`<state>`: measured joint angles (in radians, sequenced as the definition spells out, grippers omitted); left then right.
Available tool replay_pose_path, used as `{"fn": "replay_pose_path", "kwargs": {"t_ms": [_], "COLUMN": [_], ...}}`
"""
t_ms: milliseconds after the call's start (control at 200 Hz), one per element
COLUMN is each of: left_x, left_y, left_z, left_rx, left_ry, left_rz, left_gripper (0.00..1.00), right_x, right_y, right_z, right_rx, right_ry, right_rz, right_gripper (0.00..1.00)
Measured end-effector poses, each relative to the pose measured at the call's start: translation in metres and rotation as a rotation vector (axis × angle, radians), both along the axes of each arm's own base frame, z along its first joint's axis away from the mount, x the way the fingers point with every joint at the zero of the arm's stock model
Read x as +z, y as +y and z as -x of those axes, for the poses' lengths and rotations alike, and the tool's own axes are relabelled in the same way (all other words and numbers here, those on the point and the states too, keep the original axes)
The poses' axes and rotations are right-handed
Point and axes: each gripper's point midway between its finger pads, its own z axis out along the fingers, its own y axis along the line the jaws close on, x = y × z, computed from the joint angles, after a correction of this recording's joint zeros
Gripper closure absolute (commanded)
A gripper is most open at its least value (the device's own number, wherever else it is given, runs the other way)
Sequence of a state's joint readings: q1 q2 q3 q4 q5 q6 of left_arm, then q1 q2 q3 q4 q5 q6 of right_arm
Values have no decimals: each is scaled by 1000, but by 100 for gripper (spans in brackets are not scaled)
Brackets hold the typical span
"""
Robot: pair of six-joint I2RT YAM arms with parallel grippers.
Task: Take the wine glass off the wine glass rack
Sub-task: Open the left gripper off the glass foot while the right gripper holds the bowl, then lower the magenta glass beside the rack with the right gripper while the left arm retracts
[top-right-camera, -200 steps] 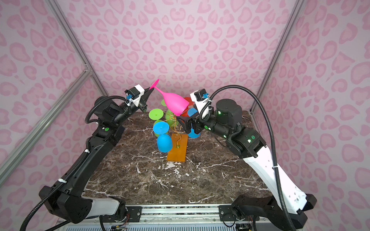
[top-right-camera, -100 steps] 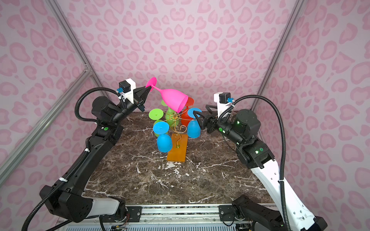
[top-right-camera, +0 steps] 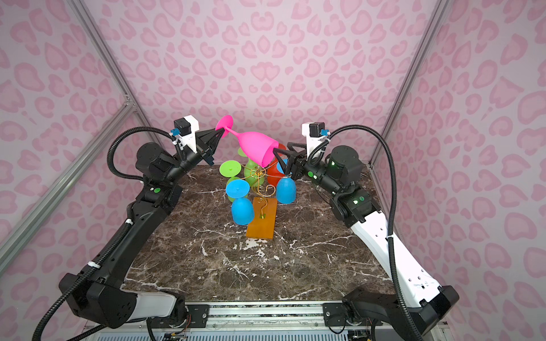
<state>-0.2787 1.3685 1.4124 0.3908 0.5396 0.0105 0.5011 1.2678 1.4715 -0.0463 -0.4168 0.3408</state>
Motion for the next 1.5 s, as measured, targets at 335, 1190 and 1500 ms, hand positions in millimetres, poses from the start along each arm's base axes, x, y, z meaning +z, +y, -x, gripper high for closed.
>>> {"fn": "replay_pose_path", "kwargs": {"t_ms": [335,1190,1500], "left_x": [1,10,13], "left_y": [-1,6,32], "left_z": [2,8,2], "left_rx": [-25,2,150], "left_ry": [20,17,44], "left_rz": [23,58,124], "left_gripper": [97,65,17], "right_x": [8,20,47], "right_y": [15,39,-20], "right_z": [-16,-8,-12], "right_rx": [29,98,-82], "right_ry": [-2,6,-27], "right_rz": [-34,-27,-12], "right_gripper": [57,100,100]}}
